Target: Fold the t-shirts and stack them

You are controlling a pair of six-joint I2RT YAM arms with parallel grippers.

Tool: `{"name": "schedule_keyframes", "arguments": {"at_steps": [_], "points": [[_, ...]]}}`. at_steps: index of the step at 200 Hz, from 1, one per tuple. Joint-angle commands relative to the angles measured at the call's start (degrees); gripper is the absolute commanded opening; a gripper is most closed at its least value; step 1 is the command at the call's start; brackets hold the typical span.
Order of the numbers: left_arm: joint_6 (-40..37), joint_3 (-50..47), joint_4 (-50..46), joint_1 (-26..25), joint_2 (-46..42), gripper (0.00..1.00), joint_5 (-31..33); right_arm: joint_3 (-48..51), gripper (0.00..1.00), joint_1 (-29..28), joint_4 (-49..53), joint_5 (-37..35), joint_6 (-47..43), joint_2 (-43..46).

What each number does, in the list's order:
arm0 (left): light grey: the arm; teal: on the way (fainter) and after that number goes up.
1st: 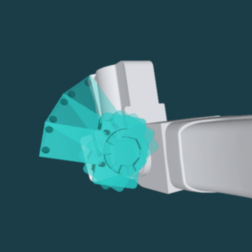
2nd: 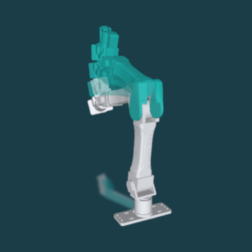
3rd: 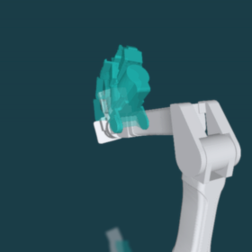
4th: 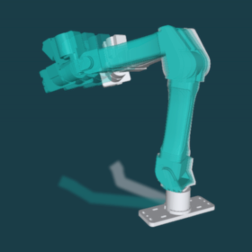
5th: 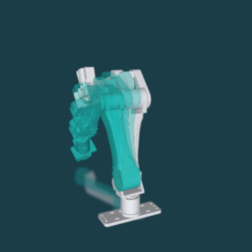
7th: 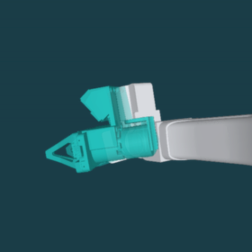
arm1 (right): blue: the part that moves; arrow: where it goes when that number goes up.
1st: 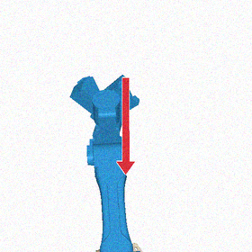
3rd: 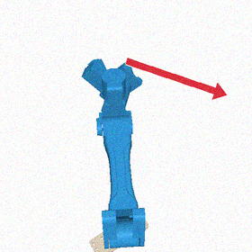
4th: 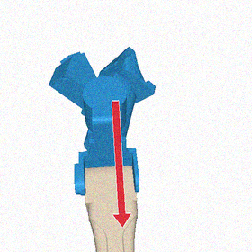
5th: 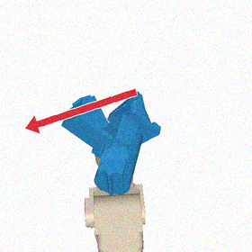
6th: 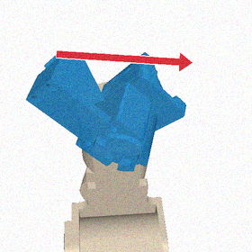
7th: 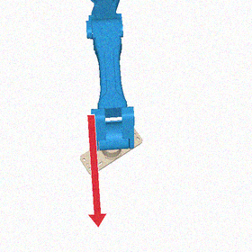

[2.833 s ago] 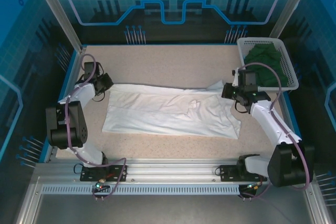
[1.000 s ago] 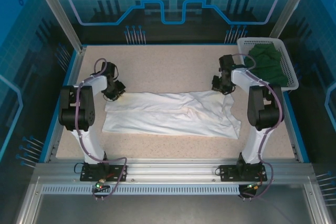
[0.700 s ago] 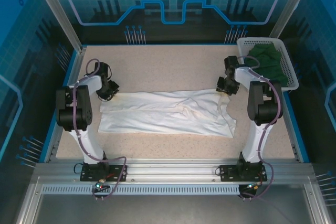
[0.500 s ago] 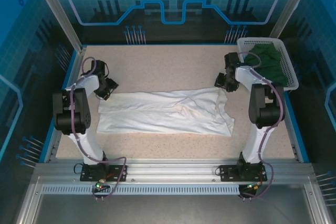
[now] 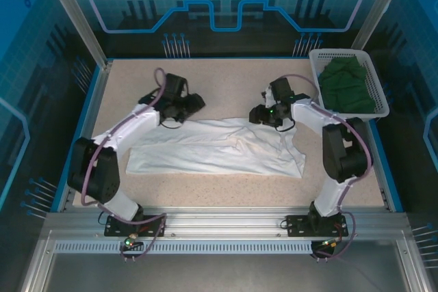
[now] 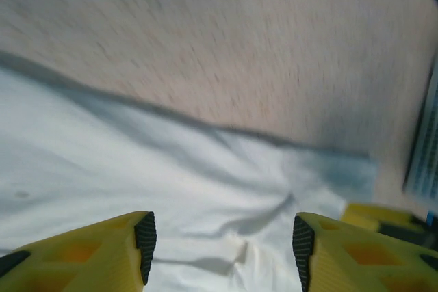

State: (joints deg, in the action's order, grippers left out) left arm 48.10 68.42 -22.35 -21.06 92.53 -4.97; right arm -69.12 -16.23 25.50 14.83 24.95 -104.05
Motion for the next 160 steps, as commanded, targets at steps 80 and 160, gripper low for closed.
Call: {"name": "schedule_keyframes", "arguments": {"at_steps": [80,160], "points": [[-3.66,-1.82,3.37,-2.07,13.0,0.56,-2.4,-5.92,0.51,-5.3,3.62,2.58,-6.3,-6.34],[-4.25,-6.08,7.81,-2.05,12.76,0.58,-1.18,-6.68,0.22,-7.12,5.05,1.41,-7.93,-6.68]]}}
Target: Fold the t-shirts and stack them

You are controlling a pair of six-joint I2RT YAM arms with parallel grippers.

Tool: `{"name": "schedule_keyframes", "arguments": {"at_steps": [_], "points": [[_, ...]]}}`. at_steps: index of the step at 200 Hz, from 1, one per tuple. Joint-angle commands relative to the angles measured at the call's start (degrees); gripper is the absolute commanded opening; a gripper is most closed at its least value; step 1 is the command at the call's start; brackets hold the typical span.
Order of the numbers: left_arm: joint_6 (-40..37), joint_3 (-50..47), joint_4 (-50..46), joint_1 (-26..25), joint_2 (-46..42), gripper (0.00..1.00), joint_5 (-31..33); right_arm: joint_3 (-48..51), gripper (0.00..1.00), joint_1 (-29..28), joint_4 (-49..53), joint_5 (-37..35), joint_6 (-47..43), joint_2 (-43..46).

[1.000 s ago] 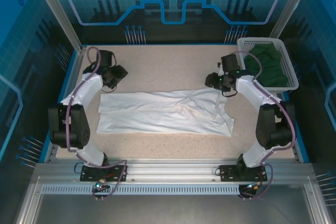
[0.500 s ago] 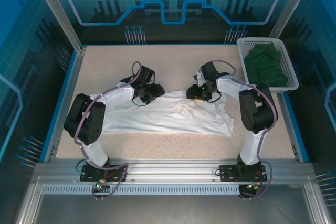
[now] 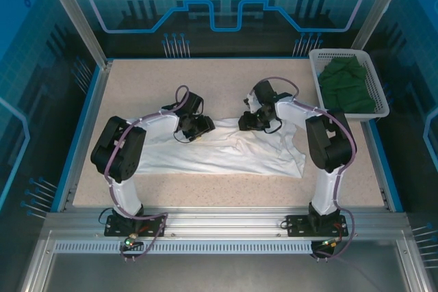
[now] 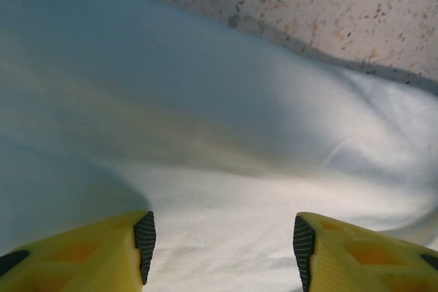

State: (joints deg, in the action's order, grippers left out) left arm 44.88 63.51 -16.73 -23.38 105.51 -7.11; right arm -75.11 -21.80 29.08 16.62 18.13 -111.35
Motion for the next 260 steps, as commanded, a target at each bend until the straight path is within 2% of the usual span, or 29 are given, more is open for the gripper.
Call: {"name": "schedule_keyframes", "arguments": {"at_steps": [1,33,89,119,140,157,169,188,220,235,260], "points": [[-1.03,-1.18,2.26,0.26,-0.18,0.58,0.96,-0.63,0.22,-1.56,1.44,-0.46,-1.09,0.7],[-0.59,-2.23,3.49,0.31,-0.54,0.59,1.12,1.42,0.08,-3.44,1.18,-3.51,-2.85,3.5],[0.18,-5.55,6.76,0.32,-2.77,0.61,1.97,7.8,0.08,-11.23,-0.01,-17.77,-5.82,11.37],[0.47,-6.63,8.03,0.27,-3.39,0.61,2.05,12.4,0.12,-16.62,-1.61,-21.44,-4.61,15.63],[0.55,-7.03,8.7,0.28,-3.65,0.62,1.92,14.87,0.23,-19.99,-1.59,-22.47,-3.3,17.64],[0.56,-7.34,9.25,0.26,-3.96,0.62,1.85,15.84,0.33,-21.79,-0.25,-20.57,-2.29,18.65],[0.47,-7.52,9.44,0.35,-4.17,0.63,1.76,16.99,0.36,-22.1,0.1,-17.25,-1.65,19.43],[-0.54,-7.49,9.88,0.24,-5.02,0.64,1.49,19.37,0.39,-21.42,-0.62,-14.61,-0.32,22.72],[-2.73,-6.45,8.51,-0.37,-8.6,0.64,3.62,21.86,0.49,-15.07,-1.99,-7.91,4.7,30.34],[-3.35,-5.63,7.14,-1.33,-10.65,0.64,4.59,21.4,0.51,-10.46,-0.44,-7.75,7.33,31.83],[-4.45,-2.36,2.55,-4.05,-12.89,0.64,7.29,20.14,0.52,-2.29,1.8,-11.91,12.91,32.18]]}}
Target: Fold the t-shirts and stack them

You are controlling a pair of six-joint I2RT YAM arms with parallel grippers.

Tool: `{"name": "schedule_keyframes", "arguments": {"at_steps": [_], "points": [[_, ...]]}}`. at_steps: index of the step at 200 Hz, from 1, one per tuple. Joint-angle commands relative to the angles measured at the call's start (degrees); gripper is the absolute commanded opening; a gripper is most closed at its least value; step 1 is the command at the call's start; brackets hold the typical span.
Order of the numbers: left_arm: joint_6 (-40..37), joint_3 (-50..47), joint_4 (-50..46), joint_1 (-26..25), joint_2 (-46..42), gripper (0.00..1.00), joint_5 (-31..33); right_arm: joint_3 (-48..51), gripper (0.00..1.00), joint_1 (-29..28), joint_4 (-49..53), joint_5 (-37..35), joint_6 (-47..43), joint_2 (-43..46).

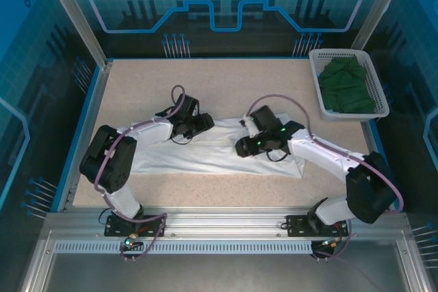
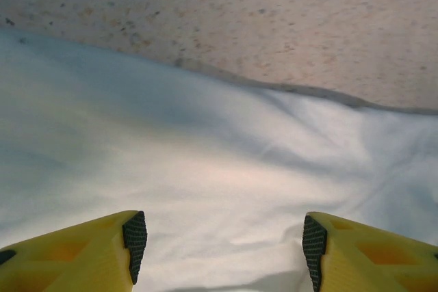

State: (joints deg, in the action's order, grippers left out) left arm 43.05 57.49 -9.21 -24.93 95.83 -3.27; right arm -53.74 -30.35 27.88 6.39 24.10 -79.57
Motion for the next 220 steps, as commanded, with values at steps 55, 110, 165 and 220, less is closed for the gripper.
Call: {"name": "schedule_keyframes", "arguments": {"at_steps": [55,110,165,220], "points": [[6.12,0.27,-13.31,4.04,-11.32,0.56,9.92,-11.02,0.48,16.43,7.51,-12.56,10.79,-12.73],[10.32,-6.83,-18.73,9.78,-22.67,0.62,10.85,-24.52,0.43,15.65,11.45,-16.21,15.01,-32.05],[9.16,-9.77,-24.03,11.87,-34.67,0.69,13.44,-45.17,0.43,13.0,18.97,-18.42,21.84,-49.57],[9.53,-13.95,-24.78,15.13,-39.59,0.73,14.61,-85.11,0.46,9.0,26.96,-15.83,20.94,-72.5]]}}
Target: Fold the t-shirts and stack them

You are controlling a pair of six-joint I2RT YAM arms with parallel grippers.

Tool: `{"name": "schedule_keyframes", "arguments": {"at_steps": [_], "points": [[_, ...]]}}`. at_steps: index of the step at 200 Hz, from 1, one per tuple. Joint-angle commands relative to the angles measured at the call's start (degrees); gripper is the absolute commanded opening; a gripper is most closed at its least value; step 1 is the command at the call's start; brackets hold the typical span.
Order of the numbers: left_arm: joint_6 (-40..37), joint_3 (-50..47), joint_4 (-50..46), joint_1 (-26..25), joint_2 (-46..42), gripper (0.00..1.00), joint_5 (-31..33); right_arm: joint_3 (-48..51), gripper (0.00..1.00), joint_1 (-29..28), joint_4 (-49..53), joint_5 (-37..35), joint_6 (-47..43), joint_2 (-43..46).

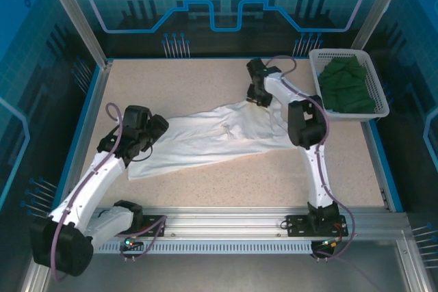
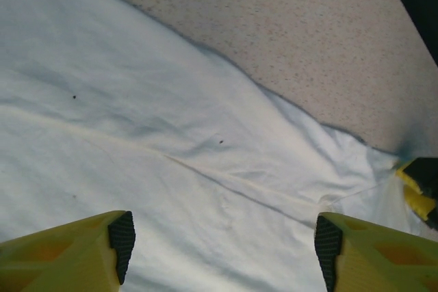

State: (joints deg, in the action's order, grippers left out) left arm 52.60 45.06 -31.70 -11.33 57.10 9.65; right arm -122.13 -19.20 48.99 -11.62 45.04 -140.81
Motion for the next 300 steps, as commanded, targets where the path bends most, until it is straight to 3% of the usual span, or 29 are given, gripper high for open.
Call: {"name": "schedule_keyframes", "arguments": {"at_steps": [1,28,60,85,121,142,158,180,241,300], "points": [[0.01,-1.53,-2.26,1.6,-0.81,0.73,1.65,-17.83,0.46,-2.19,5.98,2.42,-0.15,-11.78],[0.89,-2.87,-1.18,2.18,1.08,0.73,-1.03,-39.29,0.55,-2.01,2.69,8.72,-4.81,-22.7],[1.97,-5.09,0.9,1.61,4.79,0.63,-6.72,-39.59,0.62,-1.03,-1.15,10.46,-9.55,-14.95],[2.49,-6.89,2.01,-1.17,7.06,0.58,-7.89,-23.55,0.61,-1.09,-2.85,10.82,-10.61,0.81],[1.41,-5.04,1.18,-6.46,14.89,0.55,-8.12,12.98,0.53,-0.44,-6.98,6.57,-5.98,20.78],[0.69,-4.23,1.96,-7.99,18.98,0.55,-8.67,30.31,0.5,1.17,-13.14,7.26,-3.77,26.29],[0.84,-4.44,2.35,-8.35,20.53,0.54,-8.86,35.59,0.49,2.66,-14.74,8.18,-3.06,26.23],[0.04,-5.91,3.05,-8.34,21.92,0.54,-8.38,33.05,0.46,3.87,-12.08,6.86,-4.62,21.44],[-2.5,-7.97,6.77,-10.14,27.68,0.54,-14.75,19.05,0.45,5.29,-5.47,5.94,-5.36,8.91],[4.02,-8.58,12.16,-18.33,31.29,0.54,-19.73,-1.23,0.48,6.07,3.23,8.66,-5.87,-4.11]]}}
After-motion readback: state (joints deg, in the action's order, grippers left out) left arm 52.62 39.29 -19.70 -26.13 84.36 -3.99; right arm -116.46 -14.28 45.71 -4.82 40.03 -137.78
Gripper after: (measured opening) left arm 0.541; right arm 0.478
